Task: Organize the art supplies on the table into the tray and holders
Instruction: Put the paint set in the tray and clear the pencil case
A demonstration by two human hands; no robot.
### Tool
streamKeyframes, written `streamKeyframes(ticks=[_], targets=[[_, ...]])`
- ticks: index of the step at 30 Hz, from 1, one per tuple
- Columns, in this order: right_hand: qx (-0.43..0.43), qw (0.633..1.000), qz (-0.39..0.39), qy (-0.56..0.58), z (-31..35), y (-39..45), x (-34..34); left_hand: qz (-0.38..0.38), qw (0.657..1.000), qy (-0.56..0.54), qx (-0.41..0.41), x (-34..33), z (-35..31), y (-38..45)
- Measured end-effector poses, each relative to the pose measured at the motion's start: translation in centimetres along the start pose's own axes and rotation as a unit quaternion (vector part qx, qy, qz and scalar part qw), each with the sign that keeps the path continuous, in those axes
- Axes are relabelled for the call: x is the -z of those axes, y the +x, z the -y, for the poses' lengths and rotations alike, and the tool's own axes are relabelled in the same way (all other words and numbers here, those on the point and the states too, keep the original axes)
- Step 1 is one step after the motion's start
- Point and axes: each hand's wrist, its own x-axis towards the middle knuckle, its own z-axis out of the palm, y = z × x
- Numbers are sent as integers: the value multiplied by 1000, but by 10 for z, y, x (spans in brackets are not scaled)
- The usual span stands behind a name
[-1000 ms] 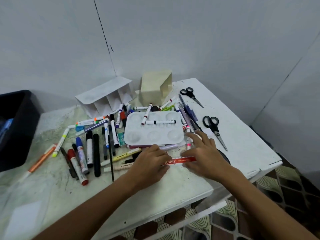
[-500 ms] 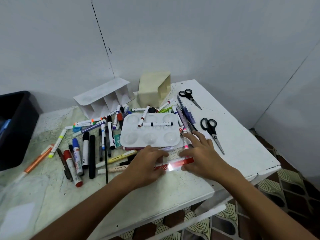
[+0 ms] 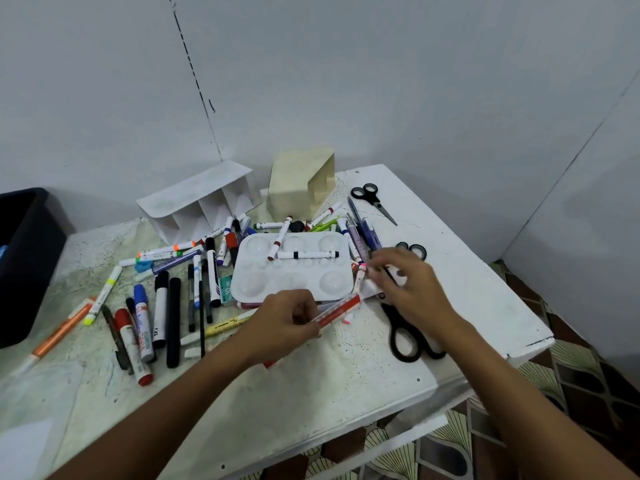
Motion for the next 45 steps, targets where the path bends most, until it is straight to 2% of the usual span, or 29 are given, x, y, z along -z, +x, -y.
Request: streamKeyframes(ticks=[2, 3, 6, 9, 13, 17, 19, 21, 25, 28, 32, 35, 38, 41, 45], targets=[[-29, 994, -33, -96, -17, 13, 15, 23, 997, -53, 42, 4, -5, 2], [-57, 986, -14, -157, -26, 19, 23, 34, 993, -91, 59, 4, -8, 3], [-150, 940, 130, -277, -36, 28, 37, 51, 973, -207, 94, 1, -17, 8], [-139, 923, 199, -299, -33, 35, 42, 60, 953, -275, 110, -6, -22, 14], [-143, 908, 253, -303, -34, 43, 45, 62, 950, -282, 114, -14, -25, 22], [-137, 910, 245, -305, -34, 49, 49, 54, 951, -277, 123, -15, -27, 25], [-142, 924, 241, -261, -31, 55, 57, 51, 949, -286, 125, -14, -27, 26], [-184, 940, 248, -142, -30, 61, 68, 49, 946, -293, 131, -14, -26, 27], [-265, 932, 232, 82, -36, 64, 81, 50, 944, -295, 139, -13, -26, 28], [-318, 910, 149, 219, -42, 62, 79, 47, 940, -306, 141, -12, -26, 28], [-333, 854, -36, 398, -43, 61, 70, 22, 927, -349, 134, -11, -26, 27], [-315, 833, -151, 429, -37, 64, 66, -28, 920, -366, 135, -12, -30, 26], [-301, 816, -217, 444, -23, 69, 66, -74, 910, -386, 130, -11, -34, 27], [-303, 817, -183, 456, -2, 72, 53, -110, 886, -430, 133, -10, -38, 30], [-330, 837, -91, 426, 34, 57, 8, -93, 845, -505, 152, -11, -45, 32]])
